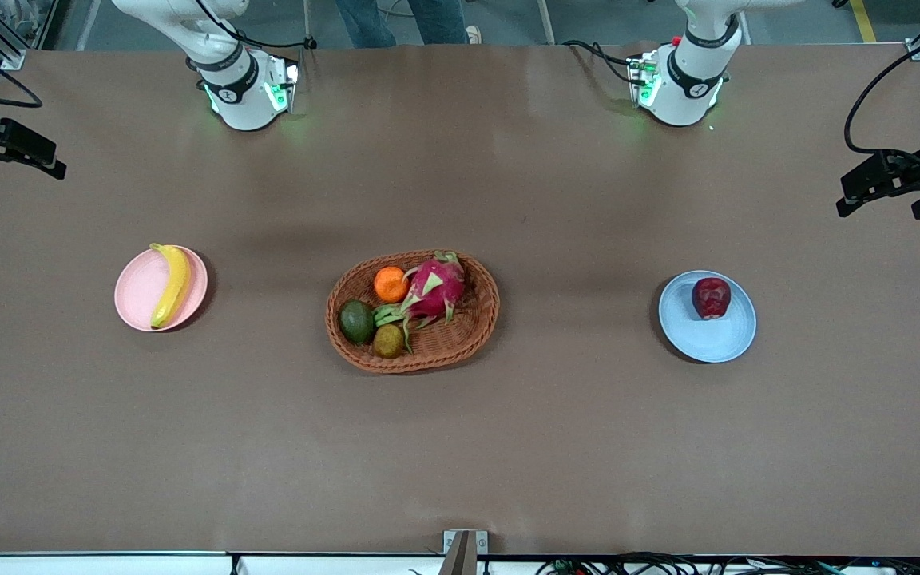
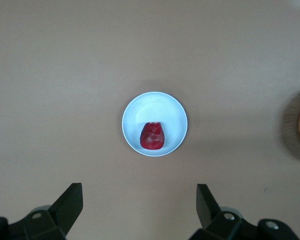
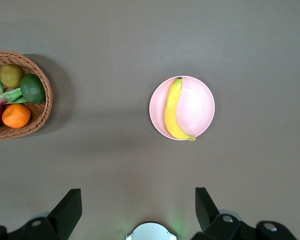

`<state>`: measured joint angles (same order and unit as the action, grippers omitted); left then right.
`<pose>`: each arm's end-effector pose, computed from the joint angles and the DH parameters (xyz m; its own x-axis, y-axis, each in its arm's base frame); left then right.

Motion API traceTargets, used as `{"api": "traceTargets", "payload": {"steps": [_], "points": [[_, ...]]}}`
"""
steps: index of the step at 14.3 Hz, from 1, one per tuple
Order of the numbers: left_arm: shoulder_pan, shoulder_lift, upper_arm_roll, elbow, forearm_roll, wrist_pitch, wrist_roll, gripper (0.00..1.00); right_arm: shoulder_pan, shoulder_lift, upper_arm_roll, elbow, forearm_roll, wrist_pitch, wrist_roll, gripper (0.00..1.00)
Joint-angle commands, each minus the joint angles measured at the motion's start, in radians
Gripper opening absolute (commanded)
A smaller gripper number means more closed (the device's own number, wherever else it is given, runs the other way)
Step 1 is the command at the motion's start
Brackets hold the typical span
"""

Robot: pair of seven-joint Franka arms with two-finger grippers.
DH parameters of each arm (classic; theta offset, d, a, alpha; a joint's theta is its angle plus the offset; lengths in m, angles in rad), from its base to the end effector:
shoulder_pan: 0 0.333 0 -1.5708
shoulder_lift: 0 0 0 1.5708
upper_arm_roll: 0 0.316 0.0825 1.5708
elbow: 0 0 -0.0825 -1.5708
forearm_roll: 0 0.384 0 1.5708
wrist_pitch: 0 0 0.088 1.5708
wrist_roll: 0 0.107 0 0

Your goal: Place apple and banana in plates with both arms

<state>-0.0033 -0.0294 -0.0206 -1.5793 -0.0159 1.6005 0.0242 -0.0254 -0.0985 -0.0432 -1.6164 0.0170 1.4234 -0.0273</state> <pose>0.5485 -0.0149 0.6394 0.9976 -0.0476 0.0509 -0.0484 -0.9987 0.0141 0.5065 -0.0340 0.6434 0.9949 -0.0379 -0.0938 -0.0403 -0.9989 -0.0238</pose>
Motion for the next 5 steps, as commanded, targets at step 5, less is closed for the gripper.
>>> {"api": "traceTargets", "payload": {"steps": [5], "points": [[-0.007, -0.007, 0.002, 0.010, -0.009, -0.019, -0.012, 1.00, 0.002, -0.024, 0.003, -0.025, -0.014, 0.005, -0.005, 1.00]]}}
